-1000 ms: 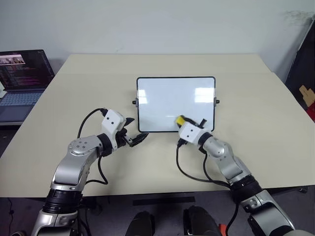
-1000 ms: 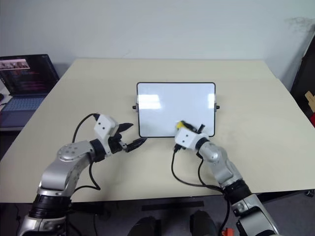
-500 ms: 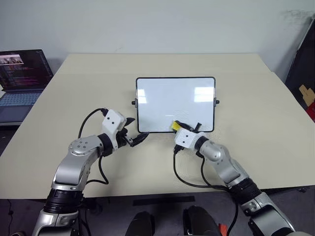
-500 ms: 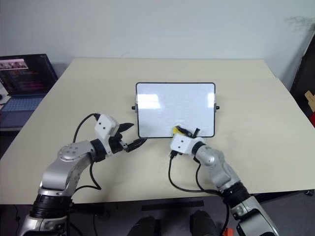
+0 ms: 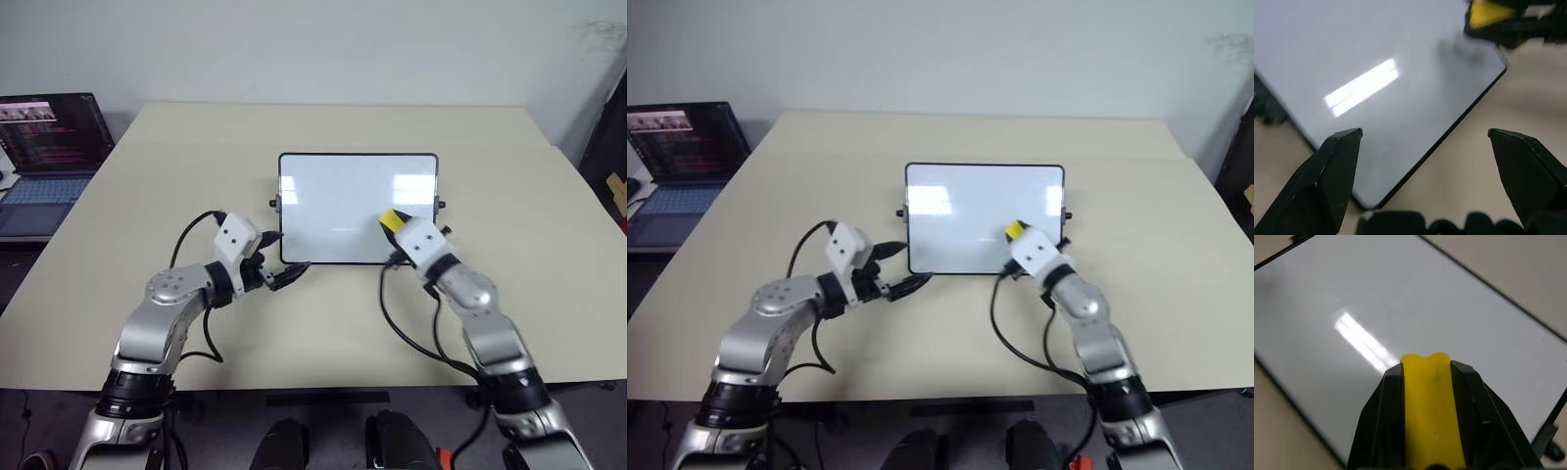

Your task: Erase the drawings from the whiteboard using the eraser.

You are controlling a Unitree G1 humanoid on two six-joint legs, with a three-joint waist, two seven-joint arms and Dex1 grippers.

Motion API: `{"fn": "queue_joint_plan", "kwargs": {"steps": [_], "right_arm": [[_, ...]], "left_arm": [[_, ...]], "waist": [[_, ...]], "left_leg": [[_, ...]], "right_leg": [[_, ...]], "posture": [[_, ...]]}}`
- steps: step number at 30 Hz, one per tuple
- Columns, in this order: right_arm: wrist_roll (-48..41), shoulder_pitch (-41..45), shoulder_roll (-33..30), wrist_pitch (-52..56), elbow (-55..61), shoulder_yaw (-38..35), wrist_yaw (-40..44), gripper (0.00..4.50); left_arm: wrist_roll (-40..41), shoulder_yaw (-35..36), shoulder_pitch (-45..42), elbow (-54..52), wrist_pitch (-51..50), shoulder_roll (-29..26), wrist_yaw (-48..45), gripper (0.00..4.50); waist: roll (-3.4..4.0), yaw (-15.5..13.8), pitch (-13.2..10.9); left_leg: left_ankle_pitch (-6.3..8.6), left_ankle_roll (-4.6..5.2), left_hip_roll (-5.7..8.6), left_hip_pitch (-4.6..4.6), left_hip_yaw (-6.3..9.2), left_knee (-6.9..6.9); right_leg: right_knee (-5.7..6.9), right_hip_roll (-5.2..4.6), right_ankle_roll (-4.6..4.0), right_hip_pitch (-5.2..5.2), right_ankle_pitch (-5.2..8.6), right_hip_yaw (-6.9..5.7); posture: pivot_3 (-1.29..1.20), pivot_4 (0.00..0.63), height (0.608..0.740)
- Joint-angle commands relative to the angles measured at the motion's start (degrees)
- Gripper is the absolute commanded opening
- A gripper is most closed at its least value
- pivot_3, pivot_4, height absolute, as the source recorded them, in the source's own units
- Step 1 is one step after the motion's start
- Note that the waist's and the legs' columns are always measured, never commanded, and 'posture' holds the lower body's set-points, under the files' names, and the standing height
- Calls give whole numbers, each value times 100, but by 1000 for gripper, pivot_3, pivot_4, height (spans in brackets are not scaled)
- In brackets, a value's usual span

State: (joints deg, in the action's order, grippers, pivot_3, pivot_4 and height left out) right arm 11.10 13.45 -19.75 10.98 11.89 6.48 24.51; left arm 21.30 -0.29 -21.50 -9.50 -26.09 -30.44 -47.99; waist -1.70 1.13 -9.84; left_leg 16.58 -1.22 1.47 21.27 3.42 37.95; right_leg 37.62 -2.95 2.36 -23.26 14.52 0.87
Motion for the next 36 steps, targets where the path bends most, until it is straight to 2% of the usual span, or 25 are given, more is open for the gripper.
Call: {"fn": "queue_joint_plan", "kwargs": {"steps": [1, 4, 7, 12, 17, 28, 36], "right_arm": [[-402, -598, -326, 335, 772, -846, 87, 985], [-427, -1046, -522, 468, 903, -1203, -34, 985], [-315, -1177, -518, 575, 825, -1194, -192, 985], [-1113, -709, 353, 1918, 656, -1736, -694, 985], [-1177, -110, 302, 2171, 106, -2138, -1132, 985], [-1628, 405, 209, 2260, -799, -2500, -1423, 985], [-1933, 603, 300, 2010, -1111, -2648, -1618, 3665]], "left_arm": [[248, -377, -325, -436, -53, -63, -554, 4500], [97, -923, -540, -427, 107, -85, -1029, 4500], [78, -1255, -736, -269, 173, 76, -1250, 4500], [-496, -1707, -1226, 419, 792, 416, -1275, 4500], [-662, -1845, -1611, 1009, 1091, 1032, -1188, 4500], [-750, -1797, -1678, 1172, 1186, 1338, -1171, 4500], [-637, -1712, -1523, 965, 1158, 1379, -1081, 4500]], "waist": [[1, -23, 0], [2, -13, 0], [2, 62, -1], [5, 75, -2], [7, 34, -3], [10, 62, -4], [11, 62, -3]], "left_leg": [[0, 1, 2, 2, 1, 0], [1, 3, 7, -3, -8, -1], [2, 4, 1, -18, -17, -3], [1, 4, -14, -33, -29, 1], [1, 5, 0, -25, -28, 7], [3, 8, -4, -20, -29, -1], [3, 8, -4, -21, -29, 0]], "right_leg": [[0, -3, 2, 0, 1, 1], [4, -4, 5, 1, 3, 0], [14, 6, 5, 6, 4, 8], [30, 43, 1, 9, 2, 23], [26, 34, 5, 9, 0, 21], [24, 34, 4, 2, 7, 22], [26, 34, 4, 2, 7, 23]], "posture": [[0, 150, 740], [0, 150, 740], [0, 150, 740], [0, 150, 740], [0, 150, 740], [0, 150, 740], [0, 150, 740]]}}
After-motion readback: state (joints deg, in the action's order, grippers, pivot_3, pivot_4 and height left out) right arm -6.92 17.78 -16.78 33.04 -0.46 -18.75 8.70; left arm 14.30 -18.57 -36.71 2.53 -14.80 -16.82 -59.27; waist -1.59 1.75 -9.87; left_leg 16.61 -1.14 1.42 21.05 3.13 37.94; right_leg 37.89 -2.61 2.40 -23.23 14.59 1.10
